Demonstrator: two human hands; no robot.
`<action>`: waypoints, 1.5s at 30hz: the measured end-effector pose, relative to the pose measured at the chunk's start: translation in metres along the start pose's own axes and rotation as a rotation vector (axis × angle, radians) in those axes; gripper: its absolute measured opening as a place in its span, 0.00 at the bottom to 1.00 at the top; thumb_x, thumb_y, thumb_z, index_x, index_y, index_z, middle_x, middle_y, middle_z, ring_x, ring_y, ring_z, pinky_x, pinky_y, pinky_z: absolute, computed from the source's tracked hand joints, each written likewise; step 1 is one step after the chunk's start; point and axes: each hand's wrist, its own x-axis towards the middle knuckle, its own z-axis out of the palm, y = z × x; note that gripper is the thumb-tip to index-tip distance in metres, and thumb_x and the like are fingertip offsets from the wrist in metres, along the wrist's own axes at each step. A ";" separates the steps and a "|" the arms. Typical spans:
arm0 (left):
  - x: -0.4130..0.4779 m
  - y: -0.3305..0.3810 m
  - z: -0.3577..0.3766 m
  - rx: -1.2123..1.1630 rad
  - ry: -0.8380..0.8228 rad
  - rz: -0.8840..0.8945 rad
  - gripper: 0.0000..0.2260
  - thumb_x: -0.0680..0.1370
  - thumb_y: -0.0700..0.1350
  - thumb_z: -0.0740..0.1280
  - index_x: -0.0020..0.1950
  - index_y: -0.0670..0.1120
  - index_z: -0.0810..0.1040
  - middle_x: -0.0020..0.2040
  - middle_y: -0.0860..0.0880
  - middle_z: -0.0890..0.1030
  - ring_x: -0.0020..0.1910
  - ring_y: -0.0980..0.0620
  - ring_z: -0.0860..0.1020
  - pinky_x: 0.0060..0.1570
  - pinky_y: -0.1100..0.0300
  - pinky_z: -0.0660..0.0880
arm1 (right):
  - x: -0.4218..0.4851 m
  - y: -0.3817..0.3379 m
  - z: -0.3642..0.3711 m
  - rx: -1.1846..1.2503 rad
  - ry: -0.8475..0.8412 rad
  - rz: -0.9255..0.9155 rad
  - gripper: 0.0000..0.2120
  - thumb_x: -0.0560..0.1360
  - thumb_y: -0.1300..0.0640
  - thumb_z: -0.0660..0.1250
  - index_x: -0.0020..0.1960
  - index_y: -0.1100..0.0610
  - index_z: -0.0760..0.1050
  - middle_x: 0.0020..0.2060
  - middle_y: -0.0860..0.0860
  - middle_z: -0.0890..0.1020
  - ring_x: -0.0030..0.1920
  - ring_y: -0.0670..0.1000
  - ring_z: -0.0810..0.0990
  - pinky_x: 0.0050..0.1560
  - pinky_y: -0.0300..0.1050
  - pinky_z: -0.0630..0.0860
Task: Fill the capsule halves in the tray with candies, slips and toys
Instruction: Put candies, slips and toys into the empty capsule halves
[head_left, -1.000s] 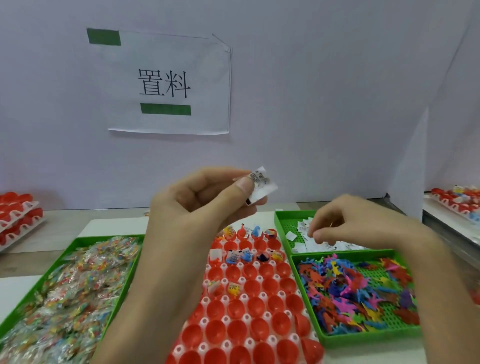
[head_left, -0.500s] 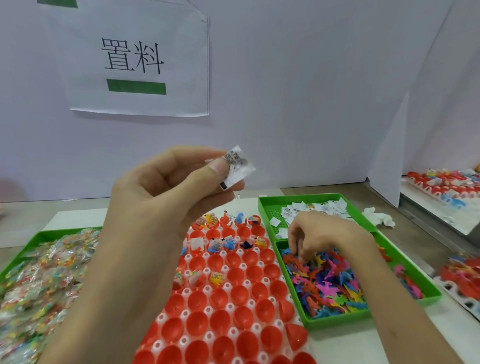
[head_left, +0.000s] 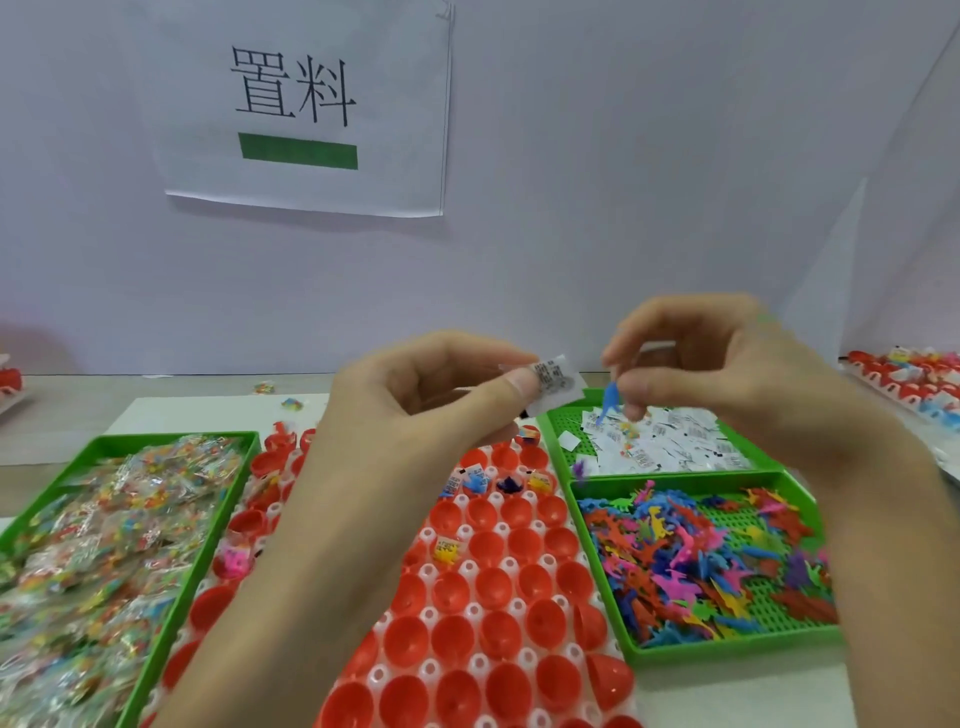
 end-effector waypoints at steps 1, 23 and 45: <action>0.001 -0.003 -0.001 0.013 0.006 -0.012 0.09 0.64 0.50 0.80 0.42 0.52 0.88 0.44 0.49 0.87 0.46 0.50 0.86 0.50 0.57 0.83 | 0.000 -0.007 0.005 0.103 0.004 -0.091 0.06 0.69 0.58 0.77 0.45 0.52 0.83 0.38 0.51 0.83 0.37 0.50 0.83 0.43 0.39 0.79; 0.002 0.001 -0.007 -0.284 -0.067 -0.086 0.11 0.62 0.49 0.77 0.42 0.49 0.88 0.43 0.47 0.87 0.42 0.52 0.86 0.43 0.66 0.80 | 0.015 -0.025 0.058 0.090 0.150 -0.211 0.06 0.72 0.56 0.74 0.48 0.49 0.81 0.40 0.47 0.84 0.42 0.48 0.83 0.42 0.41 0.78; 0.003 -0.008 -0.010 0.029 0.145 0.120 0.07 0.66 0.45 0.77 0.43 0.49 0.88 0.39 0.48 0.87 0.40 0.48 0.87 0.40 0.62 0.82 | 0.012 -0.030 0.069 -0.028 0.191 -0.107 0.07 0.70 0.57 0.77 0.47 0.54 0.83 0.42 0.51 0.87 0.44 0.49 0.87 0.47 0.41 0.82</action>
